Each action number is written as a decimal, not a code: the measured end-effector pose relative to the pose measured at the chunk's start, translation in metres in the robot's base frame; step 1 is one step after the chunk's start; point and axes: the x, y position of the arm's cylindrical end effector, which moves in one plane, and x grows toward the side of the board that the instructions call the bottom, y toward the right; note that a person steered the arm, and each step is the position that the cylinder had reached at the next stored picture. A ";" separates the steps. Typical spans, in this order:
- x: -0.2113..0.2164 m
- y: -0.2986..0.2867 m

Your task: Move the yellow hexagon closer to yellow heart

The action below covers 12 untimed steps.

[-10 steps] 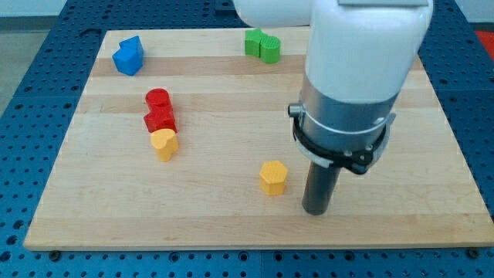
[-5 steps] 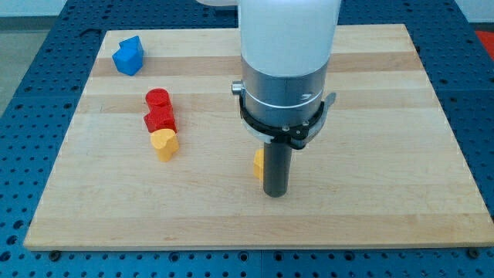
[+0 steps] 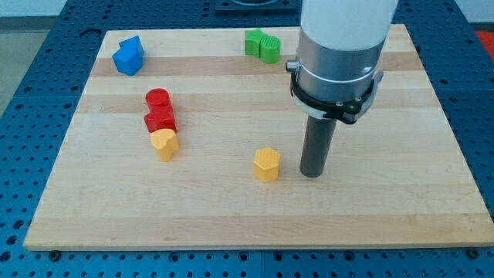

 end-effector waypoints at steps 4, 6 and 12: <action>-0.032 -0.046; -0.021 -0.036; 0.004 -0.051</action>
